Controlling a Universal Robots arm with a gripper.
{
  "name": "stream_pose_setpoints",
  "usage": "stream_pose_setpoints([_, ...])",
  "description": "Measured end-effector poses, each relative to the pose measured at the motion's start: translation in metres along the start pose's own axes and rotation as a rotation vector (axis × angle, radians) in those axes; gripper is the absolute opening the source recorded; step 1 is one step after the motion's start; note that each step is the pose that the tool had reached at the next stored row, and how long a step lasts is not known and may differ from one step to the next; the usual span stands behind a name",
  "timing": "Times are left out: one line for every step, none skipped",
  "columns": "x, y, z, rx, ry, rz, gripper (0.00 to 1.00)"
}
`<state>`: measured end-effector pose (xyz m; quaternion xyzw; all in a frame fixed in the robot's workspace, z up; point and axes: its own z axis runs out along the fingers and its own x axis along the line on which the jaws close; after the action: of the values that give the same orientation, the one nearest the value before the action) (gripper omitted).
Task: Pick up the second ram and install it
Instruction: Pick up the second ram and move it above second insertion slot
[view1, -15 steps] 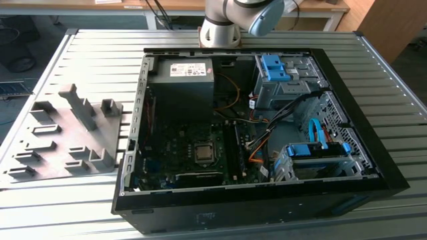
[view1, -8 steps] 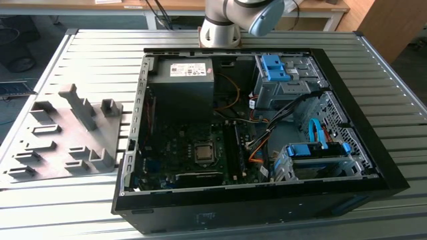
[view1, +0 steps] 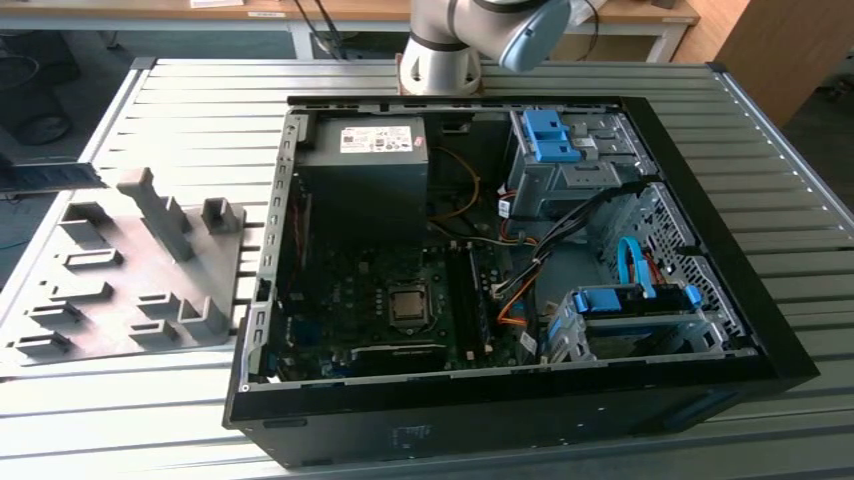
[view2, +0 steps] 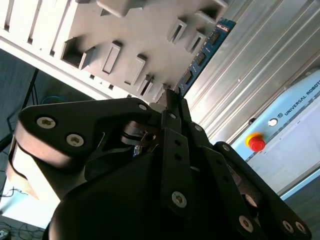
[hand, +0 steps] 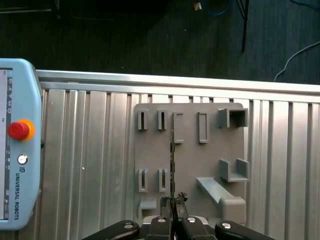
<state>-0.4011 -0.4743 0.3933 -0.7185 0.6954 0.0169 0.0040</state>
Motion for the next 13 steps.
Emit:
stream_pose_setpoints([0.0001,-0.0031,-0.0001,-0.0001,0.0000,0.000,0.14])
stream_pose_setpoints([0.0002,-0.0063,-0.0002,-0.0002,0.0001,0.000,0.14])
stream_pose_setpoints([0.0003,-0.0091,-0.0002,-0.0003,0.0001,0.000,0.14])
stream_pose_setpoints([0.0004,-0.0119,-0.0002,-0.0003,0.0000,0.000,0.14])
stream_pose_setpoints([0.0005,-0.0147,-0.0003,-0.0003,0.0000,0.000,0.14])
stream_pose_setpoints([0.0006,-0.0174,-0.0003,-0.0003,0.0000,0.000,0.14])
stream_pose_setpoints([0.0007,-0.0203,-0.0003,-0.0003,0.0000,0.000,0.14])
stream_pose_setpoints([0.0008,-0.0232,-0.0005,-0.0006,0.0001,0.000,0.14])
stream_pose_setpoints([0.0008,-0.0260,-0.0005,-0.0006,0.0001,0.000,0.14])
stream_pose_setpoints([0.0009,-0.0289,-0.0006,-0.0006,0.0000,0.000,0.14])
stream_pose_setpoints([0.0011,-0.0317,-0.0006,-0.0007,0.0001,0.000,0.14])
stream_pose_setpoints([0.0011,-0.0346,-0.0007,-0.0007,0.0000,0.000,0.14])
stream_pose_setpoints([0.0012,-0.0373,-0.0007,-0.0008,0.0000,0.000,0.14])
